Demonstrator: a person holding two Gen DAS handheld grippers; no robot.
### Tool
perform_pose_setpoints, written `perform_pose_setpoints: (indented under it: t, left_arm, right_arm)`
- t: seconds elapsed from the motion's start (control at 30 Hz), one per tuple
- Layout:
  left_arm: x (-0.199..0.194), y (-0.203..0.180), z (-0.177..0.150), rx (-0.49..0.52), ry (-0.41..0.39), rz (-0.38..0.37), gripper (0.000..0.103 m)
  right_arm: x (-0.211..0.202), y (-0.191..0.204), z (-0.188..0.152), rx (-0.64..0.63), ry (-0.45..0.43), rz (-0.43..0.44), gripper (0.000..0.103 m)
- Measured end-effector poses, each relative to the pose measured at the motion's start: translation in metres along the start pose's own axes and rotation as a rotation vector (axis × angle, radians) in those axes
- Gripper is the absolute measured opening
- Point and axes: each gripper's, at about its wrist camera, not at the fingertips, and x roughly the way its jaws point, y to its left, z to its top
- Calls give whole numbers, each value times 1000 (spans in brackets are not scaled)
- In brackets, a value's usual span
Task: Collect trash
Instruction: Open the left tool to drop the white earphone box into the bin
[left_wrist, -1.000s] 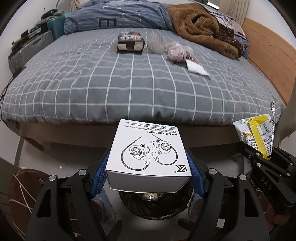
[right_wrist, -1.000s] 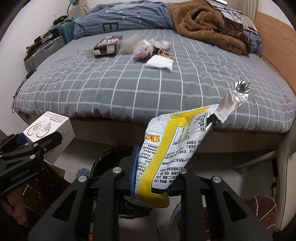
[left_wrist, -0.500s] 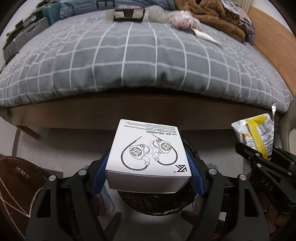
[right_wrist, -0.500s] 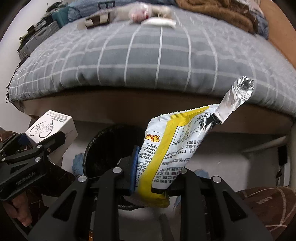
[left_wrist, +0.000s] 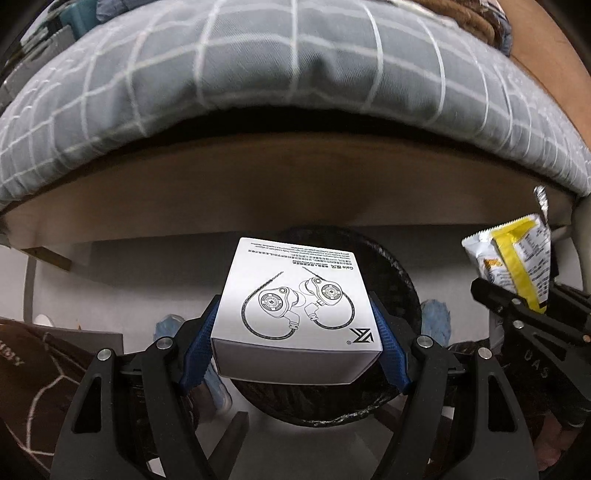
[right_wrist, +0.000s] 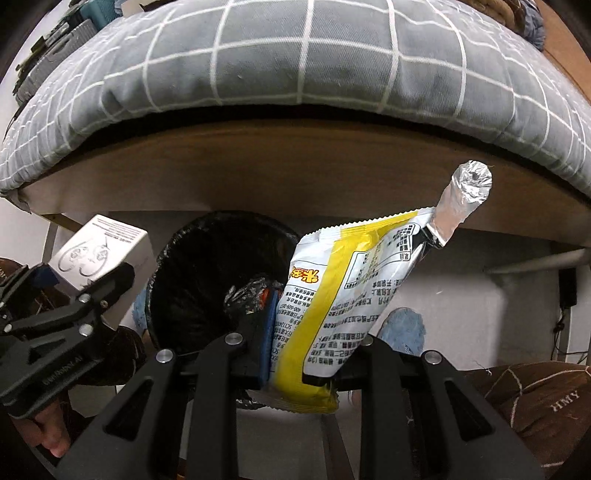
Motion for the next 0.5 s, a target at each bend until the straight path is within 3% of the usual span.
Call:
perform_pose_setpoints:
  t: [0.5]
  left_arm:
    - [41, -21, -8, 16, 100, -20, 73]
  right_arm:
    - [18, -7, 4, 33, 31, -5, 22]
